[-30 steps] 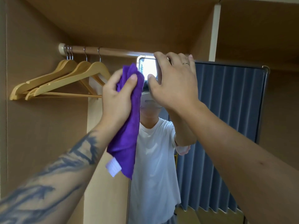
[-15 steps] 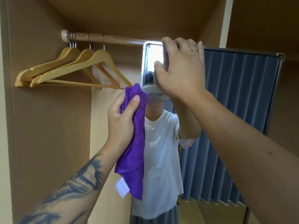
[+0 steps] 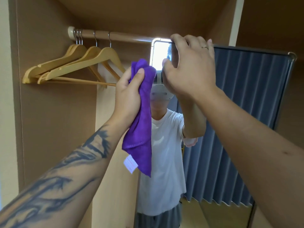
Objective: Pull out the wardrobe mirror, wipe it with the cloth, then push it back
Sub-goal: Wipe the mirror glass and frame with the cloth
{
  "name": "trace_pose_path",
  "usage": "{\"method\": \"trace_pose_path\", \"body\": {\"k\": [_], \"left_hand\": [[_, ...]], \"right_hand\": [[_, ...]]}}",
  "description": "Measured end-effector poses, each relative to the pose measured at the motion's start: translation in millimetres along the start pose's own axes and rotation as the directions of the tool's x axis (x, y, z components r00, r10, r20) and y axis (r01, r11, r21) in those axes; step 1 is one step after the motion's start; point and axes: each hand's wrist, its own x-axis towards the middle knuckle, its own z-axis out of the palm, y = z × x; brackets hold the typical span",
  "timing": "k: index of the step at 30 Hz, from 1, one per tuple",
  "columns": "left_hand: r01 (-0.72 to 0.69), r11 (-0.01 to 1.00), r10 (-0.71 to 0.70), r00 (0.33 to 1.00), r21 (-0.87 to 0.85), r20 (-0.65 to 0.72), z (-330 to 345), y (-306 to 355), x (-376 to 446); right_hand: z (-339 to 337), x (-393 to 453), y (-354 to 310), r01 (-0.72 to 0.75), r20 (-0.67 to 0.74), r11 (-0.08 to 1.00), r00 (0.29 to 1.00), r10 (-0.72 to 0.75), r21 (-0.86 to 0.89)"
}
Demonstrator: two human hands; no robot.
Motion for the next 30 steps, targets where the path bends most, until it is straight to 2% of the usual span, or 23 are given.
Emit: {"method": "trace_pose_path", "body": {"k": [3,10,13,16,19,25,30], "left_hand": [[0.079,0.996,-0.08,0.996,-0.039,-0.037,-5,-12,-25],[0.067,0.997,-0.066,0.997,0.024,-0.046,-14,-26,-54],[0.012,0.999,-0.01,0.999,0.041,-0.037,-10,-14,-30],[-0.093,0.985,0.099,0.995,0.147,-0.032,-6,2,6],[-0.106,0.977,0.113,0.993,0.186,-0.029,-6,3,18],[-0.064,0.978,0.075,0.996,0.199,-0.05,-5,-25,-24],[-0.038,0.982,0.036,0.999,0.185,0.019,-16,-51,-67]], "right_hand": [[-2,0,0,0.007,0.011,1.0,1.0,-0.007,-0.003],[-3,1,-3,-0.015,0.021,1.0,1.0,0.015,0.001],[-5,2,-3,-0.016,0.033,1.0,0.999,0.016,0.002],[-6,1,-2,-0.002,0.037,1.0,0.999,0.002,-0.001],[-6,1,-2,0.0,0.039,1.0,0.999,0.0,0.002],[-9,0,0,0.02,0.069,1.0,0.997,-0.02,-0.002],[-6,0,-3,0.004,0.053,1.0,0.999,-0.004,-0.005]]}}
